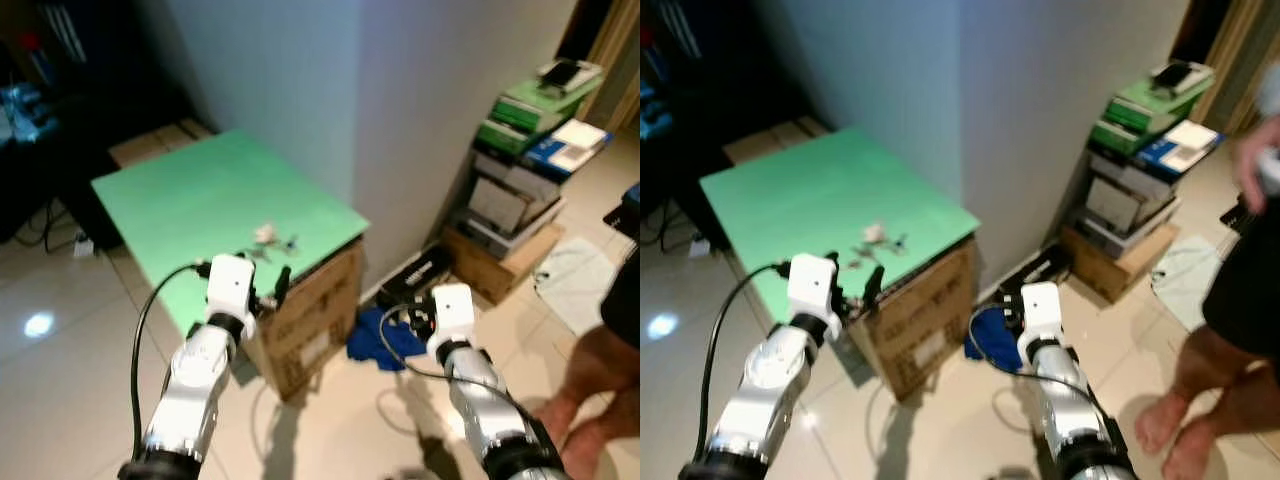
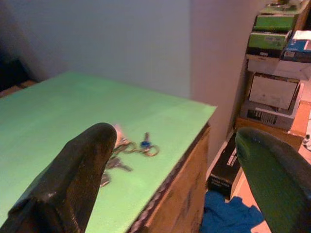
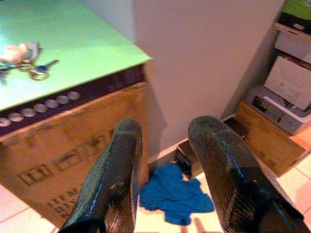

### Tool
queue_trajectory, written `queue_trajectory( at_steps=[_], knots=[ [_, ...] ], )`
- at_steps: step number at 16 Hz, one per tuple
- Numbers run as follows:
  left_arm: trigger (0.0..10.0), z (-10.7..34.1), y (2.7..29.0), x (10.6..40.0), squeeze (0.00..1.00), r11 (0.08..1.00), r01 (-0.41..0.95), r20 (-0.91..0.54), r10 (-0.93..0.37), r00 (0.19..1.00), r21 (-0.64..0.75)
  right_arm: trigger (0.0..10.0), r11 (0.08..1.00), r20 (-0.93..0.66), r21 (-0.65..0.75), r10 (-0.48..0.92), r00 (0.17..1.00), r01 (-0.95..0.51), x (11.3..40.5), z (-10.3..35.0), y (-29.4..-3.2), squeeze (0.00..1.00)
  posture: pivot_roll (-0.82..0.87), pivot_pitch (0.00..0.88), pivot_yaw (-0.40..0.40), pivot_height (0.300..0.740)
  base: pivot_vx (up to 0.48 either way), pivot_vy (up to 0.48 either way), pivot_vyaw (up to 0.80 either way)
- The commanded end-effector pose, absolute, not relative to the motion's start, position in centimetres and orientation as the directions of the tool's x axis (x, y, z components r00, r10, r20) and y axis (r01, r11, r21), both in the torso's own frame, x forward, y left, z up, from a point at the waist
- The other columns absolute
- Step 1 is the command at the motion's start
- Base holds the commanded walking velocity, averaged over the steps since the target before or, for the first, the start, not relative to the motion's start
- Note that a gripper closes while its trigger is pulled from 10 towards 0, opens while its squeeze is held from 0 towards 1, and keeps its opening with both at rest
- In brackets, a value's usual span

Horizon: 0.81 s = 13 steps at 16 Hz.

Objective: Hang keys on a hook

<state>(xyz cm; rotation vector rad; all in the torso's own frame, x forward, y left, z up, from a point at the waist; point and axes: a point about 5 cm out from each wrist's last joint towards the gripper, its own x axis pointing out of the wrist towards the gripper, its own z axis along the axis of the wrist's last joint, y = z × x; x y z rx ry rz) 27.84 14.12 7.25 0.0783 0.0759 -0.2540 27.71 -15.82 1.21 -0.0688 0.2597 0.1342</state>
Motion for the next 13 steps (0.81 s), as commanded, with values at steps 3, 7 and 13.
queue_trajectory(
  at_steps=[3,7,13],
  knots=[
    [10.0,7.31,14.04,28.00,0.00,0.971,0.230,-0.091,-0.225,0.970,0.061,10.0,0.989,-0.258,-0.061,0.113,0.959,-0.133,27.75,1.35,-16.37,0.00,-0.14,0.000,0.081,0.740,0.081,-0.136,0.00],
    [10.0,7.39,13.61,27.96,0.00,0.969,0.239,-0.087,-0.234,0.968,0.060,10.0,0.988,-0.259,-0.066,0.119,0.958,-0.141,27.93,1.49,-16.36,0.00,-0.13,0.000,0.075,0.740,0.000,0.000,0.00],
    [10.0,7.29,13.59,28.00,0.00,0.964,0.247,-0.097,-0.238,0.966,0.094,10.0,0.987,-0.258,-0.065,0.123,0.958,-0.145,27.90,1.50,-16.14,0.00,-0.14,0.000,0.080,0.740,0.434,0.000,0.00]
  ],
)
